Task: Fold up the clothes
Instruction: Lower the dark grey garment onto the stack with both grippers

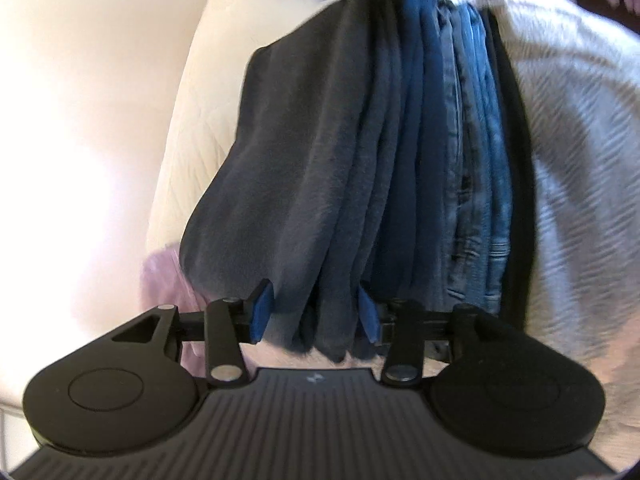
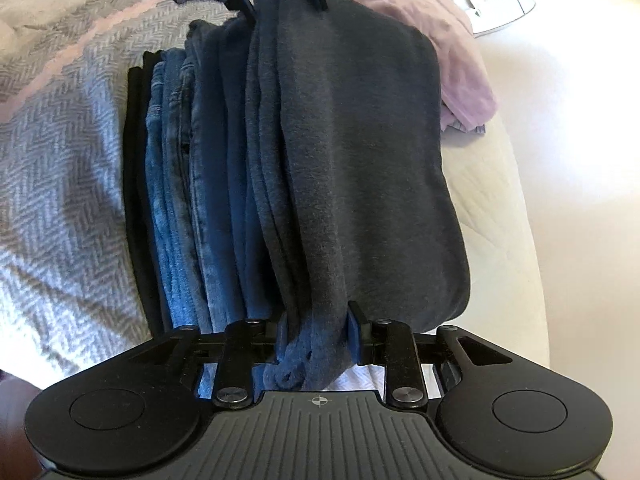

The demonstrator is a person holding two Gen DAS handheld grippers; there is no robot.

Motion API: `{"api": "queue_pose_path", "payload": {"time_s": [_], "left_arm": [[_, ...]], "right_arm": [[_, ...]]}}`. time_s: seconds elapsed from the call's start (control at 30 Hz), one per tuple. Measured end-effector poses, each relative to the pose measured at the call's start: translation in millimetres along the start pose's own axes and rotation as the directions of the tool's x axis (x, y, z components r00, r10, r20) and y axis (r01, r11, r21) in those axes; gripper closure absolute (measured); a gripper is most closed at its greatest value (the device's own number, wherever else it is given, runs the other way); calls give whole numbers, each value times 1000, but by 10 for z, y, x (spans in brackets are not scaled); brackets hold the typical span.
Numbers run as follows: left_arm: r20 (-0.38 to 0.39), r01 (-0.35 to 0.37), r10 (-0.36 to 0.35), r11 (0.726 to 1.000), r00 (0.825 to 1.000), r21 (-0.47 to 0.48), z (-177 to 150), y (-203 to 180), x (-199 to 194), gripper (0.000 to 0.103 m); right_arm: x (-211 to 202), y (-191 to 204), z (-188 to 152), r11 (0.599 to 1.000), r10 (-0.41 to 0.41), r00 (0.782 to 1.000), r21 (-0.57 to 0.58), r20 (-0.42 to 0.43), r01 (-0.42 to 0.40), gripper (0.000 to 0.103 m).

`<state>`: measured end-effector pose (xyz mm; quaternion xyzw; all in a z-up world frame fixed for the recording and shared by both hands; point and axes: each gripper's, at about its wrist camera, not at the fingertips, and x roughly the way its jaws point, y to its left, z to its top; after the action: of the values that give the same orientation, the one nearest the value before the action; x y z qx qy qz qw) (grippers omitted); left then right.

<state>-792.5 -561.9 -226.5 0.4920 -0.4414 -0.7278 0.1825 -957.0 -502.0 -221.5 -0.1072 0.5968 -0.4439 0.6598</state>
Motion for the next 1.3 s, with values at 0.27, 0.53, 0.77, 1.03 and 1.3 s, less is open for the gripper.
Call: {"api": "queue_pose_path", "payload": {"time_s": [0.27, 0.53, 0.77, 1.03, 1.3], "left_arm": [[18, 107, -109, 918, 994, -382, -119, 785, -381, 59], [-14, 137, -198, 728, 980, -672, 91, 1741, 579, 87], [-5, 228, -342, 635, 940, -738, -247, 1914, 1083, 101], [-17, 283, -454, 584, 891, -761, -376, 1875, 1599, 102], [-39, 261, -471, 553, 881, -791, -354, 1801, 1932, 103]], "right_arm": [[-576, -601, -173, 943, 174, 977, 264, 123, -202, 50], [-61, -1624, -274, 750, 187, 970, 616, 155, -242, 50], [357, -2127, -208, 586, 226, 969, 781, 98, -216, 53], [910, -2416, -109, 509, 233, 966, 832, 114, -221, 59], [1750, -2269, -362, 410, 396, 909, 862, 127, -299, 68]]}}
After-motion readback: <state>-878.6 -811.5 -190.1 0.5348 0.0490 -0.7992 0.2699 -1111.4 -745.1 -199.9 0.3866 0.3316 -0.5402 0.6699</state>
